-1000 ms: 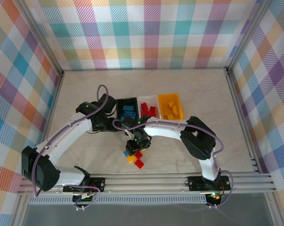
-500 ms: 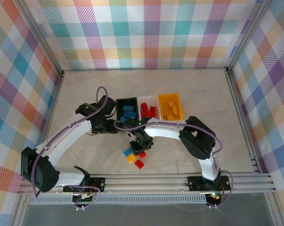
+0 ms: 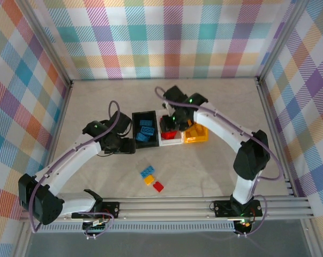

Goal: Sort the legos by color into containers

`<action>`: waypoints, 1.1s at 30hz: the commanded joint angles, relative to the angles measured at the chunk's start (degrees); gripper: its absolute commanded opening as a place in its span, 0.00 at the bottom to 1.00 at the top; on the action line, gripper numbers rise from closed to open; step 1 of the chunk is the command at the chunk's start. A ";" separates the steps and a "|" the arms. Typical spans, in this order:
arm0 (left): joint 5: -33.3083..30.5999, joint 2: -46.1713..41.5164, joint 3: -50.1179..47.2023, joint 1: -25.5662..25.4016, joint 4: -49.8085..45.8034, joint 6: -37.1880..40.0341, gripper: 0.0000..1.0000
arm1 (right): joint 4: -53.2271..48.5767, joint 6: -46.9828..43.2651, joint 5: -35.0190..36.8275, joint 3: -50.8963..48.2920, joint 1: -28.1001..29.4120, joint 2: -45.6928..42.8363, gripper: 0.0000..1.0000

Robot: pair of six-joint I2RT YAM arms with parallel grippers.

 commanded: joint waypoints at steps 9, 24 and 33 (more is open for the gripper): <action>-2.04 -2.16 -6.08 -15.92 2.72 -9.15 0.75 | -6.52 -6.53 -2.12 21.52 -6.34 22.39 0.40; 3.76 -4.28 -7.03 -5.02 5.03 -6.93 0.77 | -1.82 -5.41 -1.58 6.75 -5.95 2.91 0.61; 9.92 -2.26 -5.59 5.93 5.99 -5.30 0.78 | 3.08 -1.21 0.59 -24.91 9.29 -16.05 0.68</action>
